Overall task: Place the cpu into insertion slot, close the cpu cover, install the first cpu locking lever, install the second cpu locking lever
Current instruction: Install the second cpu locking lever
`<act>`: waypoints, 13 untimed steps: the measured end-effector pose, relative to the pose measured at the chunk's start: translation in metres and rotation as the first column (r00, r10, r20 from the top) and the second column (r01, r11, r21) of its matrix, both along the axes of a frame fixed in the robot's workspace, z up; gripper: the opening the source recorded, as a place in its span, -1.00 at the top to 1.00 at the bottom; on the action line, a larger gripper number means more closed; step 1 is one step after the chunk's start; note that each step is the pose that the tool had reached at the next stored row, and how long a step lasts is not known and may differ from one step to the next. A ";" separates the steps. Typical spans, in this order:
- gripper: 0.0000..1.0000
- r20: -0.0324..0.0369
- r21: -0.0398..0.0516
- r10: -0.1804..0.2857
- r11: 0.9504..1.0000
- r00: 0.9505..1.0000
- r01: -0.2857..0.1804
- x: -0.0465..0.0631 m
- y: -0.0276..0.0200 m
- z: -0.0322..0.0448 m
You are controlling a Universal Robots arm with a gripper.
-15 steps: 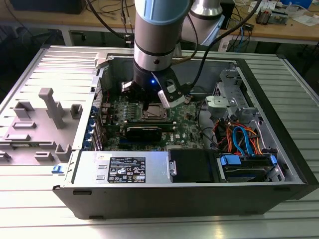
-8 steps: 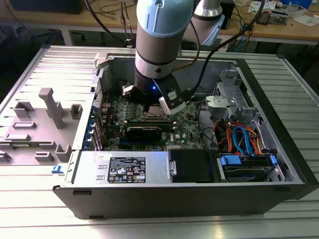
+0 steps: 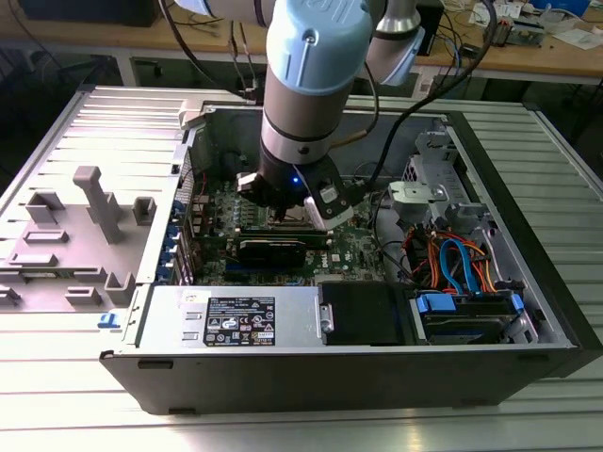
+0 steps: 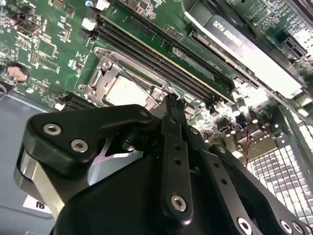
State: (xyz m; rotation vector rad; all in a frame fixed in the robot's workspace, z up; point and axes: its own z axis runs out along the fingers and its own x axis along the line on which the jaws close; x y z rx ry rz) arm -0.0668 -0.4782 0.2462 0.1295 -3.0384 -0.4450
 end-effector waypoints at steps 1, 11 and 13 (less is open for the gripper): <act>0.79 -0.002 0.000 0.000 1.000 1.000 0.000 0.000 0.0000 -0.0013; 0.79 -0.007 0.013 0.000 1.000 1.000 0.000 -0.005 0.0000 -0.0088; 0.79 -0.007 0.023 0.000 1.000 1.000 0.000 -0.005 0.0000 -0.0095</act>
